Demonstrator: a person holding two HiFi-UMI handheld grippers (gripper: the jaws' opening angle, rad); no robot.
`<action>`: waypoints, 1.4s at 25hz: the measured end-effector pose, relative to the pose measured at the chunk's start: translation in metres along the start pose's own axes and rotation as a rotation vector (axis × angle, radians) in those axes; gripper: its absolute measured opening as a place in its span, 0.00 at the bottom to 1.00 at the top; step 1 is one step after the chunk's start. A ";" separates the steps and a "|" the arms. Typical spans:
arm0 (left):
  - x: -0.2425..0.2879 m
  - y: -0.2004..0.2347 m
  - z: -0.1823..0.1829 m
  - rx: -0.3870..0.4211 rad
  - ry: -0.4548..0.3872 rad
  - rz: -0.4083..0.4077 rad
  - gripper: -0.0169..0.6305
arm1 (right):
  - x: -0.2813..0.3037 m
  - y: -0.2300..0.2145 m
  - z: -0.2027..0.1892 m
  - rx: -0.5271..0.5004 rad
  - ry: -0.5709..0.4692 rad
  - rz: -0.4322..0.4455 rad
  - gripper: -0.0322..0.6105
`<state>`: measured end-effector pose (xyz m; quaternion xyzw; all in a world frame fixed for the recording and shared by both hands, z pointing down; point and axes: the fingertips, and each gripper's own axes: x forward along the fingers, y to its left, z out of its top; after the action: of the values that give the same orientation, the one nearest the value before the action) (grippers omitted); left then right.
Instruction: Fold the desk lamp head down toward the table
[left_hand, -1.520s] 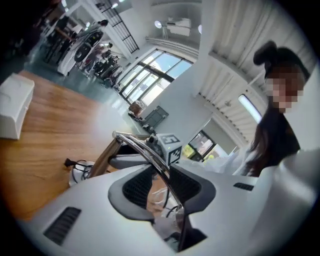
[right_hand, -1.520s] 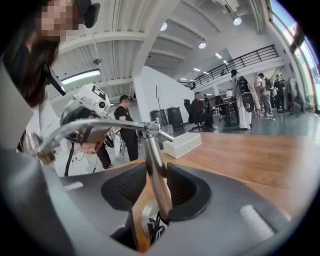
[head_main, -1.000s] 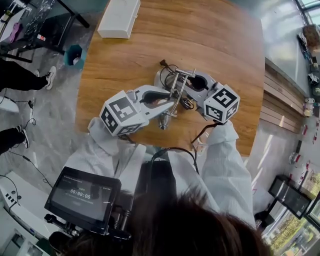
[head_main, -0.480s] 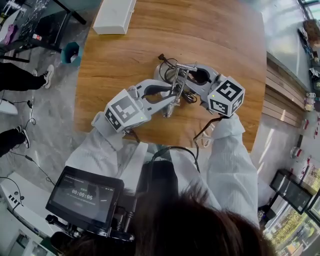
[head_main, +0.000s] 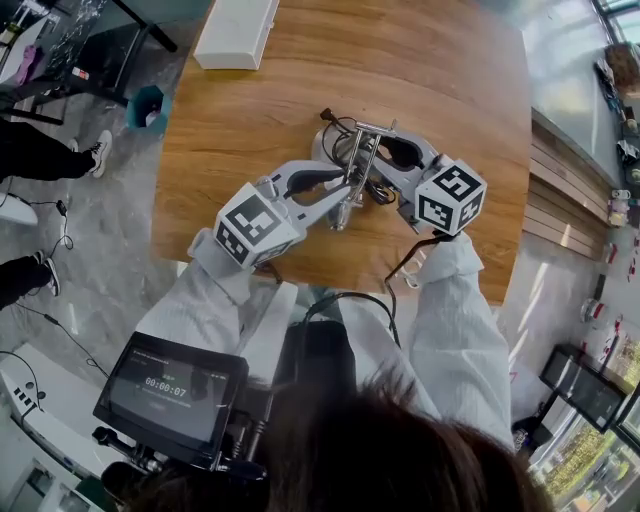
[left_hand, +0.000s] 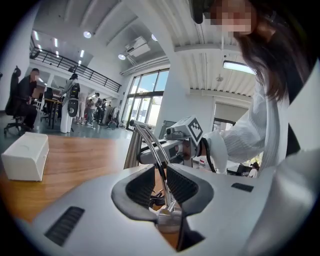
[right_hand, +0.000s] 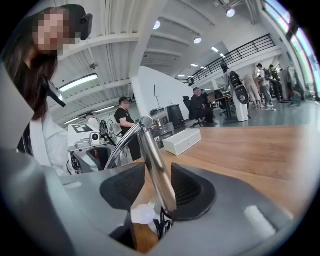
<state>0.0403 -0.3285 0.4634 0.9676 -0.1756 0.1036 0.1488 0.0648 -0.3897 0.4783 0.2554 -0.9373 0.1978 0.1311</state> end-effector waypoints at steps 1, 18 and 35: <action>-0.004 -0.001 -0.001 -0.031 -0.006 0.001 0.14 | -0.005 -0.002 -0.002 0.016 -0.012 -0.028 0.27; -0.053 -0.019 0.120 -0.136 -0.299 0.429 0.03 | -0.096 0.087 0.090 0.031 -0.386 -0.413 0.05; -0.054 -0.030 0.131 -0.088 -0.276 0.507 0.03 | -0.099 0.108 0.108 -0.054 -0.377 -0.437 0.05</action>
<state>0.0214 -0.3276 0.3193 0.8903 -0.4349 -0.0030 0.1348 0.0745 -0.3093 0.3148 0.4801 -0.8727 0.0889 0.0006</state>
